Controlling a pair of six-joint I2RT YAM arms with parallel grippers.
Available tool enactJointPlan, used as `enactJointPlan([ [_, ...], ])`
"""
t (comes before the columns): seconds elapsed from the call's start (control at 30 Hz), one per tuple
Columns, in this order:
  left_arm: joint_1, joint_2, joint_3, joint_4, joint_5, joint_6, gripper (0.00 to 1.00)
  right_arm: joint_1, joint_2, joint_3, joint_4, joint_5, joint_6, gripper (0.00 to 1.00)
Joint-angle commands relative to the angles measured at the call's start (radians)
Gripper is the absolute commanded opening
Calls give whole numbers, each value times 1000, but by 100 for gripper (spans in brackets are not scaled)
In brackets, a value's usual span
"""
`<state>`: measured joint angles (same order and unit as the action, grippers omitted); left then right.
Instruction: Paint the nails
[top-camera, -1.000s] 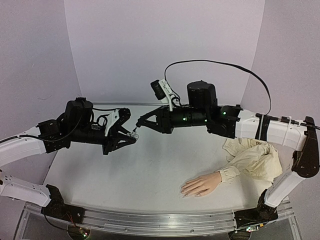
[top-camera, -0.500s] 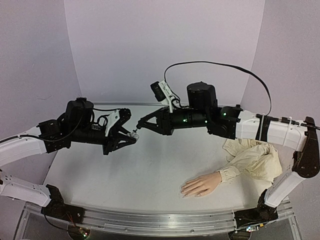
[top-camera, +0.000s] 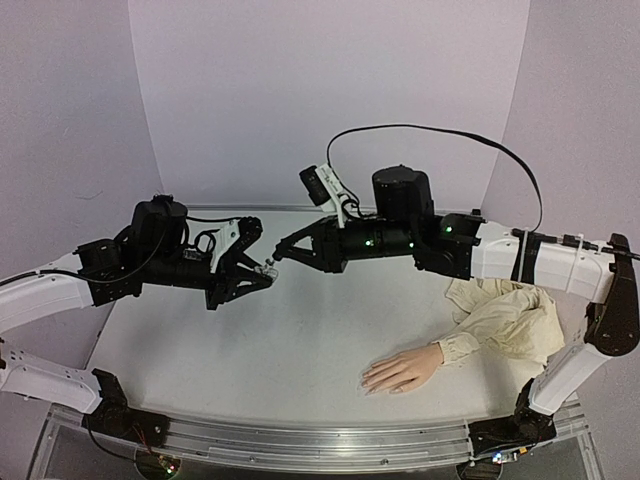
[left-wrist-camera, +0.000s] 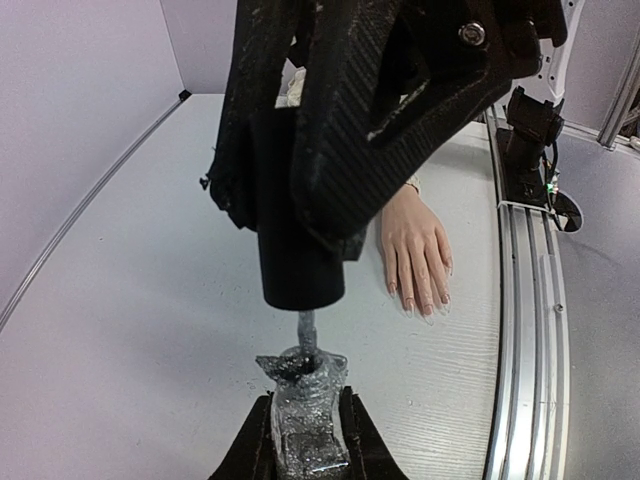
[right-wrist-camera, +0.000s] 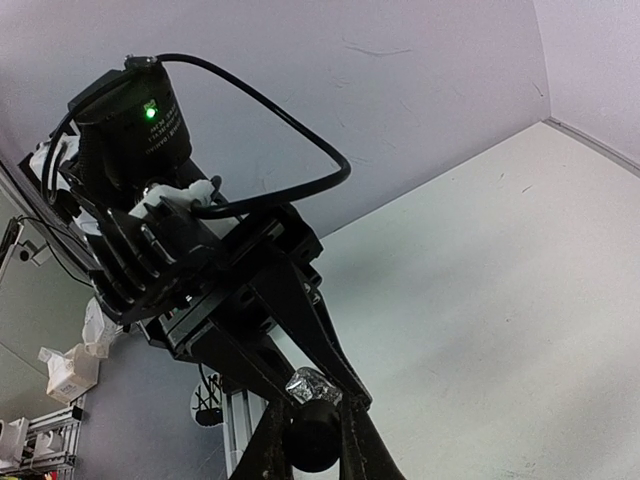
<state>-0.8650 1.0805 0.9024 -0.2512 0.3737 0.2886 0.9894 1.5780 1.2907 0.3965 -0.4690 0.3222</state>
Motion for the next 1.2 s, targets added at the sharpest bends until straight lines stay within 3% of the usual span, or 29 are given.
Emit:
enactJointPlan([
  [0.0, -3, -11, 15, 26, 9, 2, 0, 8, -15, 12, 26, 13, -5, 0],
  [0.77, -3, -27, 16, 27, 13, 1, 0, 29, 50, 46, 6, -52, -23, 0],
  [1.03, -3, -40, 79, 28, 195, -64, 0, 19, 104, 106, -76, -410, -181, 0],
  [1.17, -3, -21, 163, 26, 132, -160, 0, 19, 148, 201, -279, -382, -329, 0],
])
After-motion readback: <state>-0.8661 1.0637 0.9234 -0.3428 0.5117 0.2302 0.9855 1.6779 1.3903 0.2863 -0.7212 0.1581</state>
